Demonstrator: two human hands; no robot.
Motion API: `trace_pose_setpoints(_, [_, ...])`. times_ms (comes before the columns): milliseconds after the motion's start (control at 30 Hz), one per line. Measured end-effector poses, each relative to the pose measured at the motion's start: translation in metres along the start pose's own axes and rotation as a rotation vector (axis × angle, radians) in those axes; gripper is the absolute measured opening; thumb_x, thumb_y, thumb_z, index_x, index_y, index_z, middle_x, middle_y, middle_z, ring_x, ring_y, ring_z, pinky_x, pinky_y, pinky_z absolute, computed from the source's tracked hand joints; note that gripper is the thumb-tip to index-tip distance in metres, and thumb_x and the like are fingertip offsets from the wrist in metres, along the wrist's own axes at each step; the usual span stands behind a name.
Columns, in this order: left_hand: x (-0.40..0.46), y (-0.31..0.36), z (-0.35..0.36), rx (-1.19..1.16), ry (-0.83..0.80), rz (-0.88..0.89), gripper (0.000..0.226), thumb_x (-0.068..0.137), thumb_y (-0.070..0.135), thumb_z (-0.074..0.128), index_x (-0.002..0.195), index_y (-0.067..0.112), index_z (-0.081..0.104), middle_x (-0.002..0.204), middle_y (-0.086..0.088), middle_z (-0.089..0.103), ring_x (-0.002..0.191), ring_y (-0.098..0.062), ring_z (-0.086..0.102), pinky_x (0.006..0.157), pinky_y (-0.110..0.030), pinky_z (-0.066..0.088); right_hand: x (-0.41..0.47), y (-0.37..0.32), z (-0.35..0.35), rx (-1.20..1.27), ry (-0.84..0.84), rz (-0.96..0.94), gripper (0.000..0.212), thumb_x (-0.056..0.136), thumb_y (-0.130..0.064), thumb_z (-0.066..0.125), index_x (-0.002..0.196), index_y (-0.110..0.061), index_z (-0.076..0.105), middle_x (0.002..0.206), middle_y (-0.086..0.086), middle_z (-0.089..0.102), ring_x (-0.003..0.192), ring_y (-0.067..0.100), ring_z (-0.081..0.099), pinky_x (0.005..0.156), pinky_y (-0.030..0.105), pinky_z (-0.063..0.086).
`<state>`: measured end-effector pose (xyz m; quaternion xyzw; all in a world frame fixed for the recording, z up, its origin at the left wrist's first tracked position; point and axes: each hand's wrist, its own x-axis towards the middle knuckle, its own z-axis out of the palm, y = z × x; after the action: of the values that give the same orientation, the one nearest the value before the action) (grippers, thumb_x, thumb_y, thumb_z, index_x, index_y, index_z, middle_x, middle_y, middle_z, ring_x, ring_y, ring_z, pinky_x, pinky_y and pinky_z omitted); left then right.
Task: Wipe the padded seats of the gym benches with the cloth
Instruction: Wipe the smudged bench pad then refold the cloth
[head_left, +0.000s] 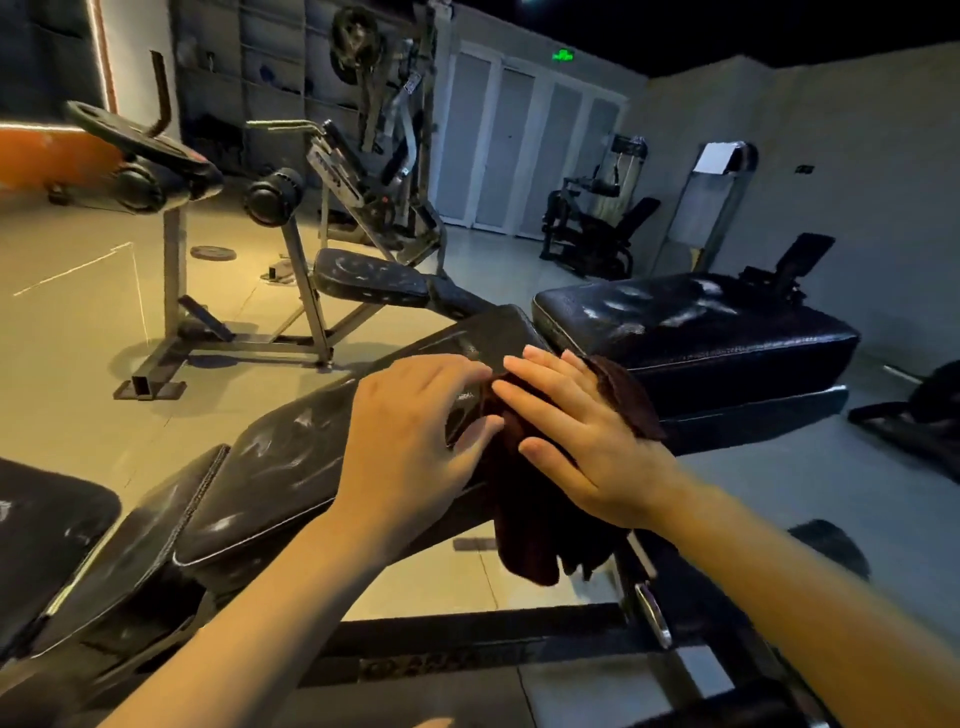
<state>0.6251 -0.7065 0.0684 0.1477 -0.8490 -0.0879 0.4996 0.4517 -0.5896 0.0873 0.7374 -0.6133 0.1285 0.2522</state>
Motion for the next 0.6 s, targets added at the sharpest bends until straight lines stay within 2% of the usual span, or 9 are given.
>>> trace_pose_setpoints(67, [-0.003, -0.005, 0.002, 0.064, -0.021, 0.135, 0.032, 0.081, 0.031, 0.067, 0.11, 0.018, 0.067, 0.11, 0.001, 0.069, 0.107, -0.02, 0.063, 0.093, -0.042, 0.048, 0.0, -0.009, 0.003, 0.107, 0.061, 0.104, 0.047, 0.103, -0.034, 0.034, 0.147, -0.018, 0.036, 0.157, 0.003, 0.031, 0.15, 0.014, 0.012, 0.123, 0.035, 0.006])
trace_pose_setpoints(167, [-0.009, -0.014, 0.009, 0.103, -0.031, 0.268, 0.025, 0.082, 0.022, 0.066, 0.105, 0.016, 0.069, 0.105, -0.001, 0.071, 0.1, -0.021, 0.066, 0.095, -0.039, 0.046, 0.003, -0.023, 0.01, 0.196, 0.225, 0.225, 0.035, 0.096, -0.017, 0.04, 0.13, -0.018, 0.042, 0.151, 0.009, 0.037, 0.149, 0.017, 0.018, 0.123, 0.03, 0.012])
trace_pose_setpoints(267, [-0.009, -0.02, 0.01, 0.07, -0.012, 0.288, 0.024, 0.082, 0.022, 0.062, 0.103, 0.015, 0.071, 0.098, -0.001, 0.072, 0.091, -0.021, 0.066, 0.092, -0.038, 0.047, -0.001, -0.037, 0.019, -0.047, 0.39, 0.302, 0.025, 0.096, -0.013, 0.047, 0.119, -0.008, 0.055, 0.143, 0.014, 0.042, 0.143, 0.025, 0.029, 0.12, 0.031, 0.024])
trace_pose_setpoints(300, [-0.008, -0.022, 0.009, 0.06, -0.011, 0.295, 0.022, 0.081, 0.022, 0.064, 0.101, 0.015, 0.071, 0.096, -0.001, 0.071, 0.089, -0.022, 0.067, 0.092, -0.037, 0.046, -0.003, -0.043, 0.022, -0.179, 0.447, 0.339, 0.024, 0.097, -0.014, 0.05, 0.117, -0.006, 0.06, 0.137, 0.013, 0.044, 0.136, 0.027, 0.038, 0.115, 0.032, 0.032])
trace_pose_setpoints(367, [-0.007, -0.023, 0.008, 0.052, -0.009, 0.299, 0.017, 0.079, 0.02, 0.069, 0.096, 0.016, 0.071, 0.092, 0.0, 0.071, 0.087, -0.022, 0.066, 0.092, -0.034, 0.04, -0.005, -0.058, 0.029, -0.418, 0.524, 0.485, 0.026, 0.096, -0.017, 0.053, 0.116, -0.008, 0.066, 0.12, 0.011, 0.047, 0.111, 0.026, 0.048, 0.093, 0.035, 0.044])
trace_pose_setpoints(400, [-0.006, -0.023, 0.008, 0.051, -0.017, 0.293, 0.016, 0.078, 0.019, 0.073, 0.094, 0.017, 0.071, 0.091, 0.001, 0.07, 0.087, -0.022, 0.066, 0.09, -0.033, 0.037, -0.002, -0.067, 0.033, -0.476, 0.538, 0.577, 0.028, 0.096, -0.018, 0.053, 0.118, -0.009, 0.067, 0.113, 0.011, 0.051, 0.099, 0.025, 0.049, 0.082, 0.036, 0.046])
trace_pose_setpoints(467, [-0.006, -0.023, 0.006, 0.054, -0.051, 0.278, 0.017, 0.077, 0.019, 0.078, 0.093, 0.019, 0.071, 0.09, 0.003, 0.07, 0.087, -0.02, 0.065, 0.087, -0.032, 0.036, 0.011, -0.087, 0.036, -0.403, 0.532, 0.76, 0.032, 0.097, -0.017, 0.05, 0.125, -0.008, 0.063, 0.106, 0.013, 0.057, 0.088, 0.023, 0.054, 0.07, 0.034, 0.051])
trace_pose_setpoints(533, [-0.005, -0.023, 0.003, 0.058, -0.083, 0.272, 0.013, 0.078, 0.022, 0.078, 0.089, 0.02, 0.071, 0.088, 0.004, 0.07, 0.085, -0.019, 0.065, 0.084, -0.034, 0.042, 0.025, -0.104, 0.034, -0.177, 0.572, 0.967, 0.039, 0.098, -0.017, 0.05, 0.136, -0.007, 0.051, 0.121, 0.014, 0.054, 0.1, 0.023, 0.057, 0.077, 0.03, 0.052])
trace_pose_setpoints(600, [-0.002, -0.023, 0.001, 0.056, -0.116, 0.285, 0.011, 0.078, 0.025, 0.078, 0.085, 0.02, 0.071, 0.086, 0.004, 0.07, 0.084, -0.018, 0.066, 0.081, -0.036, 0.048, 0.031, -0.112, 0.028, -0.021, 0.59, 1.151, 0.045, 0.101, -0.023, 0.048, 0.144, -0.009, 0.042, 0.142, 0.01, 0.043, 0.125, 0.021, 0.048, 0.093, 0.023, 0.04])
